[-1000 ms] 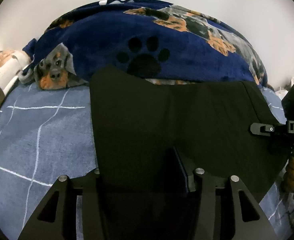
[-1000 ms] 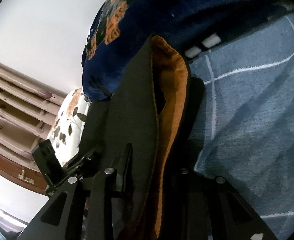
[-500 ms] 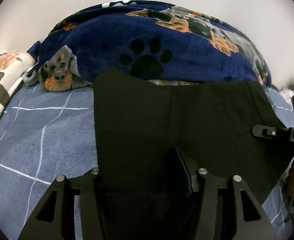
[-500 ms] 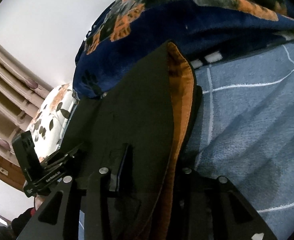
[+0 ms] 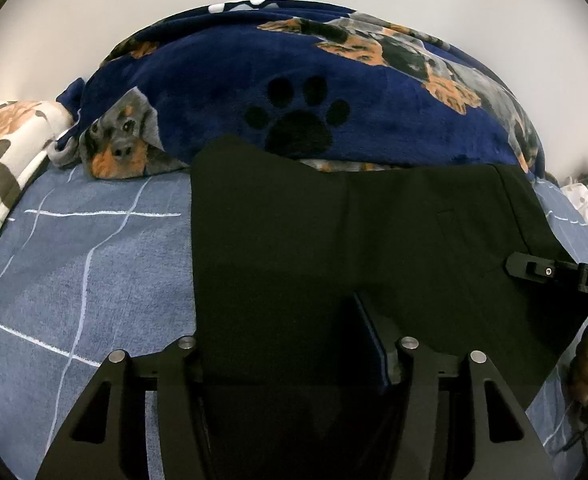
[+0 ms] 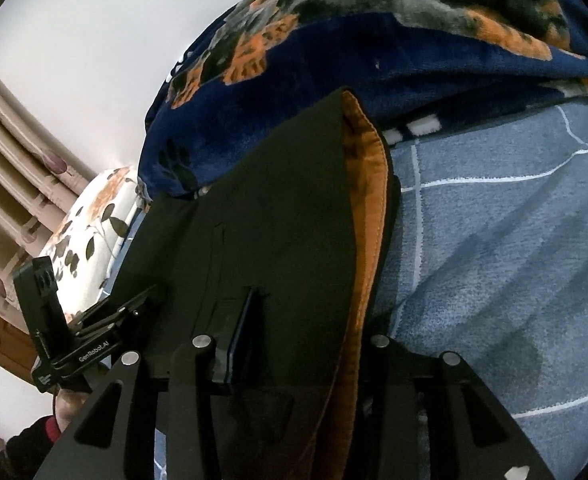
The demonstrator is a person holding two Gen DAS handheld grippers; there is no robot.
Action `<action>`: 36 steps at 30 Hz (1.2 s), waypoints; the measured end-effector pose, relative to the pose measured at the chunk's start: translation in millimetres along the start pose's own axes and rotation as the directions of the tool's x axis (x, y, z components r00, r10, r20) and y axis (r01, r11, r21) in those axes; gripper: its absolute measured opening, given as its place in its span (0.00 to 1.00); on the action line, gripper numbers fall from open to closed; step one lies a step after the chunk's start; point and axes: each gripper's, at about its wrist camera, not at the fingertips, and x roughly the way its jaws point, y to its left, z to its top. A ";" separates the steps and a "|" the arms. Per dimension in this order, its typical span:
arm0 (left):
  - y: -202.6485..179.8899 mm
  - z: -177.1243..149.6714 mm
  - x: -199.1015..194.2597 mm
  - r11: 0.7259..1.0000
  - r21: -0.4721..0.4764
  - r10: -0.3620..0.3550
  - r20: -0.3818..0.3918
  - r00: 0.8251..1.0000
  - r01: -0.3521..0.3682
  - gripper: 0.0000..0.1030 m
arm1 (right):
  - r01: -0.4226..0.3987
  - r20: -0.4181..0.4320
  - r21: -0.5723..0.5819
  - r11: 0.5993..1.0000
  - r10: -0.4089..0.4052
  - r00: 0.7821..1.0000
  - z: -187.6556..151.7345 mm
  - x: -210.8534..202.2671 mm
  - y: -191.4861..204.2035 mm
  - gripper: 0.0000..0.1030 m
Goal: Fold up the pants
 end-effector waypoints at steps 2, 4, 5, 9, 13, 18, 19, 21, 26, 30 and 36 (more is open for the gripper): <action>-0.2 -0.1 -0.1 1.000 0.001 0.001 0.000 1.000 -0.001 0.55 | 0.005 0.002 -0.003 1.000 -0.005 1.000 0.3 0.1 0.1 0.33; 0.4 -0.5 -0.5 1.000 0.000 0.002 0.000 1.000 -0.002 0.56 | 0.016 0.006 -0.011 1.000 -0.016 1.000 0.0 0.0 1.4 0.33; 0.2 -0.5 -0.5 1.000 0.001 0.003 0.000 1.000 -0.003 0.56 | 0.019 0.007 -0.013 1.000 -0.019 1.000 0.2 0.1 1.6 0.34; -0.5 -0.4 -0.8 1.000 0.002 0.014 0.002 1.000 -0.014 0.58 | 0.027 0.012 -0.015 1.000 -0.027 1.000 0.1 -0.3 2.3 0.35; -1.1 -0.3 -1.4 1.000 0.004 0.030 0.005 1.000 -0.030 0.61 | 0.054 0.016 -0.049 0.997 -0.053 0.998 -1.0 2.0 10.2 0.43; -2.5 -0.4 -2.7 0.998 0.011 0.061 0.011 0.998 -0.061 0.67 | 0.076 0.018 -0.086 0.993 -0.075 0.997 -1.8 3.5 17.9 0.54; -2.4 -0.4 -3.0 0.998 0.012 0.061 0.011 0.998 -0.061 0.67 | 0.076 0.018 -0.087 0.993 -0.074 0.997 -1.7 3.1 18.1 0.55; -1.7 0.0 -4.8 0.998 0.012 0.066 0.016 0.998 -0.066 0.68 | 0.080 0.016 -0.078 0.994 -0.079 0.997 -0.8 1.3 16.9 0.56; -6.6 -2.1 -26.9 0.979 0.035 0.197 0.078 0.977 -0.200 0.69 | 0.164 0.086 -0.023 0.986 -0.162 0.983 -3.7 -25.8 16.0 0.60; -14.2 -5.6 -60.0 0.969 0.030 0.240 0.138 0.961 -0.246 0.79 | 0.195 0.170 -0.062 0.979 -0.182 0.968 -10.2 -67.9 30.9 0.60; -38.1 -2.1 -127.5 0.964 0.020 0.250 0.257 0.934 -0.264 0.94 | 0.186 0.250 -0.144 0.972 -0.147 0.957 -33.2 -125.3 71.4 0.69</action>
